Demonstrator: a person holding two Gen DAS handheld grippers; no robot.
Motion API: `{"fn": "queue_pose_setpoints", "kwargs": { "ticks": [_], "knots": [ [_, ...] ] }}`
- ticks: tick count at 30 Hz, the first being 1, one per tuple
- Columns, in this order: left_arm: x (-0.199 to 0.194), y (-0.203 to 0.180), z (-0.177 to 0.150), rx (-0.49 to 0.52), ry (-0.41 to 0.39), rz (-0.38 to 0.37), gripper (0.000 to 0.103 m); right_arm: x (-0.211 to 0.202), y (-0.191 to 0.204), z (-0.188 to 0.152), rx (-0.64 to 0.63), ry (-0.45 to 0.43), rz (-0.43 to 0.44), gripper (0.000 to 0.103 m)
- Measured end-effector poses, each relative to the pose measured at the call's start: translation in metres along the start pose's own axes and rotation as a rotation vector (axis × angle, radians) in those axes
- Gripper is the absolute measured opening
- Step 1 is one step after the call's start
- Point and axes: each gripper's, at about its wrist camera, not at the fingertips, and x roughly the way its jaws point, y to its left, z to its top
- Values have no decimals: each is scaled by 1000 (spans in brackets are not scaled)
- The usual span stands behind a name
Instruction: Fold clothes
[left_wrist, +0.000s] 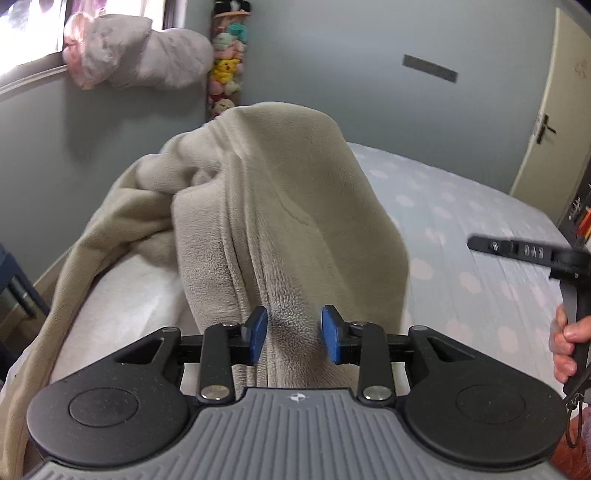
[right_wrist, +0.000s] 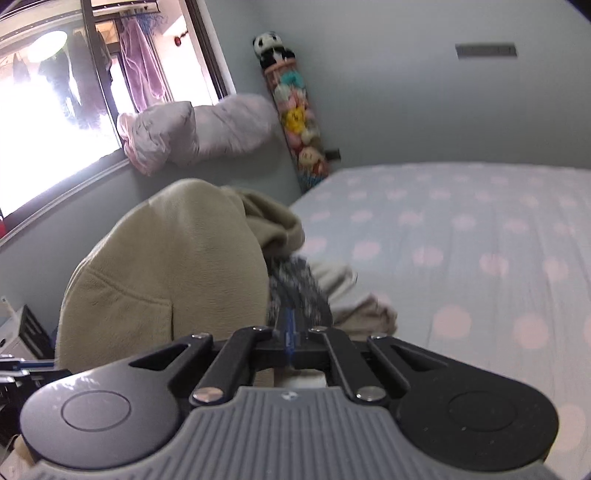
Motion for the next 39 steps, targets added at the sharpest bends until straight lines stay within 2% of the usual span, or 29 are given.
{"fn": "queue_pose_setpoints", "kwargs": {
  "ticks": [2,4,5,7,10,13,17,19,22,25,26,27,31,35,39],
  "knots": [
    [-12,9,-3,-17,-14,21,30,2,-4,-6,7,19,16,10],
    [-23,15,-2,-10,-51,68,30,5,-1,-6,-7,21,54,43],
    [-26,21,1,3,-64,87,30,6,1,-6,-14,22,73,64],
    [-30,34,9,-3,-92,111,30,9,6,-5,-48,16,94,64],
    [-41,55,13,-48,-185,187,33,12,16,-4,-129,-5,101,64],
    [-43,66,23,-30,-193,230,36,15,22,-1,-184,-25,95,64],
    [-38,81,34,-20,-192,288,39,24,21,10,-192,-37,124,65],
    [-29,88,41,-2,-181,281,42,33,22,14,-211,-15,124,66],
    [-2,102,47,36,-116,257,45,47,24,19,-226,27,129,71],
    [28,108,49,141,-42,293,45,63,26,25,-246,38,150,75],
    [39,111,48,166,-30,315,45,68,27,27,-253,41,160,80],
    [49,114,47,175,-18,333,45,73,30,29,-271,44,156,83],
    [74,128,47,166,-12,332,45,97,36,35,-327,62,149,83],
    [93,132,48,204,5,328,47,120,31,47,-279,75,178,90],
    [110,131,50,234,14,328,50,148,24,61,-183,128,206,89]
  ]
}}
